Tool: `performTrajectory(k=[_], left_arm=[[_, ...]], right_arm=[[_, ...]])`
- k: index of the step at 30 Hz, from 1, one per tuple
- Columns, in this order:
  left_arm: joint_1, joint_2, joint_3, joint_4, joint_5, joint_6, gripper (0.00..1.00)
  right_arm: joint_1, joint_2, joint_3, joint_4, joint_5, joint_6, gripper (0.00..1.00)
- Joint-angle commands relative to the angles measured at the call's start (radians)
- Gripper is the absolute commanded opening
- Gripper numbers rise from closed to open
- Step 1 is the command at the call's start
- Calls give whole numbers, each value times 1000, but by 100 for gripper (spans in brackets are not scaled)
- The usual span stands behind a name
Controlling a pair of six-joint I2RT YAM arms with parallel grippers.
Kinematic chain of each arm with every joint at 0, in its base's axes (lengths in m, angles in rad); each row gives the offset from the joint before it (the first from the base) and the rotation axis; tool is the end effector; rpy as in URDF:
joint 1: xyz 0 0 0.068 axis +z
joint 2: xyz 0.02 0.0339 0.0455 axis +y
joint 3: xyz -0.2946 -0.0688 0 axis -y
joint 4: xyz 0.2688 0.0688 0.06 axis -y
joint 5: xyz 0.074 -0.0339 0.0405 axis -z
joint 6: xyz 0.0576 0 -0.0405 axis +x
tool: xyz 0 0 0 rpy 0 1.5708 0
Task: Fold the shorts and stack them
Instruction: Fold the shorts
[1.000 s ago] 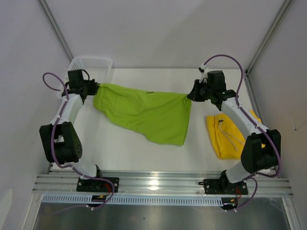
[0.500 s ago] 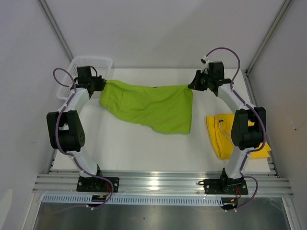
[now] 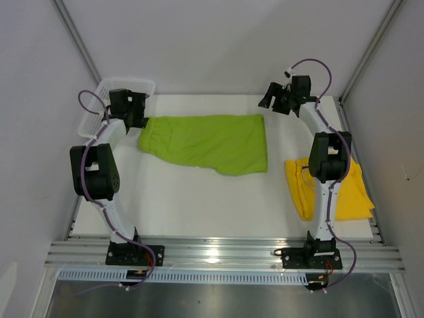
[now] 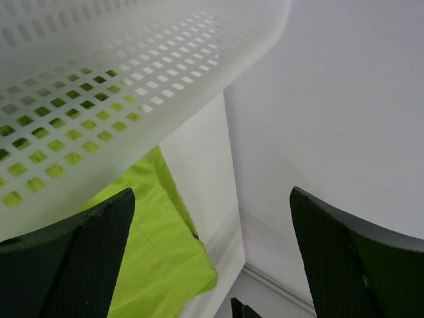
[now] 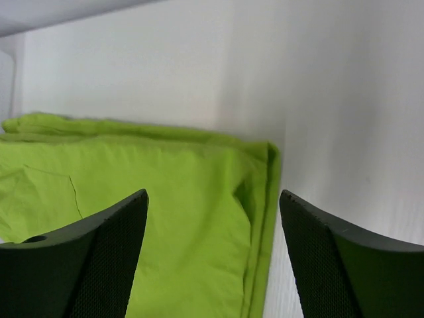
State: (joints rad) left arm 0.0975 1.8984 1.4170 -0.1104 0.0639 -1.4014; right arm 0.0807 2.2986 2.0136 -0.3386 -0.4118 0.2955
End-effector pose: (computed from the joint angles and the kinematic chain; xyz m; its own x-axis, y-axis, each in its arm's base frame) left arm 0.4880 0.0440 0.2478 -0.0498 -0.9932 -0.1048 -0.5547 0.1148 -0.8241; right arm 0.5899 0.0708 0.2414 -0.6727 0.2133 -0.7085 -0.2110 0.8625 0.4600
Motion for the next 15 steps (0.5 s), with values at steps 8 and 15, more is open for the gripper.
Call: performTrajectory(k=[8,15], left_arm=[[-21,-246,40,-104,67,326,99],[-38,-452,-177,-109,112,450,99]], right_arm=[[48,-496,-567,142,-13,74,80],[215,-627,-777,191,73,90,75]])
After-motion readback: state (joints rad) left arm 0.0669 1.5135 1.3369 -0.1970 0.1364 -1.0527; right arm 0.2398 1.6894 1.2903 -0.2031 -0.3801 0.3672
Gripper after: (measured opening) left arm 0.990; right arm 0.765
